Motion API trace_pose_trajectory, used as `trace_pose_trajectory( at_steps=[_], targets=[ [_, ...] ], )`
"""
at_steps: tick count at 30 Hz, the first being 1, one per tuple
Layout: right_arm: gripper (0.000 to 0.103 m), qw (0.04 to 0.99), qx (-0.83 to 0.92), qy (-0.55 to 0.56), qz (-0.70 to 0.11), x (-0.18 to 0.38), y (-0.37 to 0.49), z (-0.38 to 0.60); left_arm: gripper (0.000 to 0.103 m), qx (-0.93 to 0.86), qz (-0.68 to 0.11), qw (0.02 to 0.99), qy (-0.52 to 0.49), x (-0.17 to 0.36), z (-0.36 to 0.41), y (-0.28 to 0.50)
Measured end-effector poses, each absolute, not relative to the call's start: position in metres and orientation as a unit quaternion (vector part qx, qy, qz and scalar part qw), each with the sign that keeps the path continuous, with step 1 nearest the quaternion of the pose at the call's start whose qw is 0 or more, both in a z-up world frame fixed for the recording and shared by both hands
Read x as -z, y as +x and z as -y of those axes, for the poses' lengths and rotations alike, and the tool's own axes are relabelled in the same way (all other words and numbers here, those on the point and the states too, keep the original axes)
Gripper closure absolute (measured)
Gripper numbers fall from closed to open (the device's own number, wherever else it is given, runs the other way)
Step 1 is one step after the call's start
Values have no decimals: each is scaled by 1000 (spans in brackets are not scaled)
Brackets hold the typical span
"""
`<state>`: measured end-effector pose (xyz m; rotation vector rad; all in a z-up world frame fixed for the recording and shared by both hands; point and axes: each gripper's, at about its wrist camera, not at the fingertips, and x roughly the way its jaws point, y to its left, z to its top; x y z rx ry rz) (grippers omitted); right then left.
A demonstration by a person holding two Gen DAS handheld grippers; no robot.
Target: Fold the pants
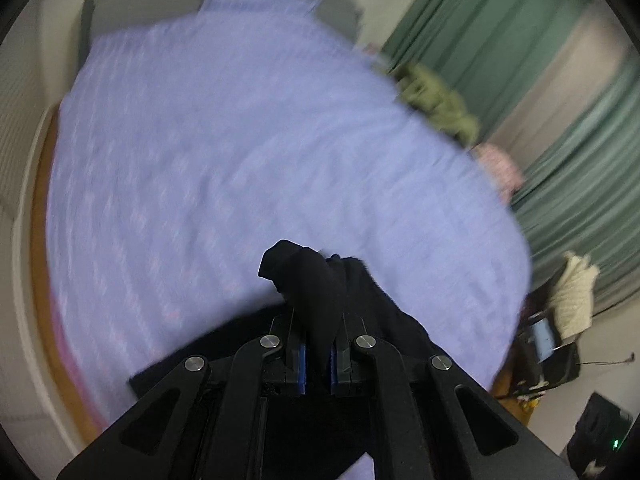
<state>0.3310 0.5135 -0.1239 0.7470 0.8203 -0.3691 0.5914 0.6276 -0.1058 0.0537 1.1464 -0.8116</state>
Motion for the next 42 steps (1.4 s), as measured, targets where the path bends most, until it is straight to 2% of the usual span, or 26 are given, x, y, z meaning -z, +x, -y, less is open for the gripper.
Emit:
trace_pose_trajectory(
  at_steps=[5,14,17,19,25,28,32,34,36,38,42],
  targets=[
    [86,806,148,347,-457,185,345,-564,94,328,-567,755,40,175,-664,598],
    [85,764,127,395,-495,226,344,-585,92,320,-574,752,46,204,-694,597],
    [85,749,134,401,-509,238,339,-587,89,315,-573,753,69,208,-692,598],
    [84,743,136,397,-520,245,336,-594,81,300,-572,759,82,212,-693,599],
    [79,725,137,392,-549,255,338,-621,66,237,-549,789,141,217,-707,607],
    [77,715,144,386,-565,258,336,-627,65,195,-509,817,188,209,-714,608],
    [69,699,147,391,-581,255,329,-628,64,172,-461,840,229,184,-723,599],
    [68,709,140,384,-574,241,321,-627,56,180,-452,845,222,167,-729,586],
    [58,729,121,373,-561,225,312,-625,49,185,-440,854,209,147,-736,566],
    [41,761,100,349,-538,201,298,-620,40,204,-434,856,194,129,-740,544],
    [28,825,87,275,-486,146,256,-596,29,223,-401,865,202,94,-739,483]
  ],
)
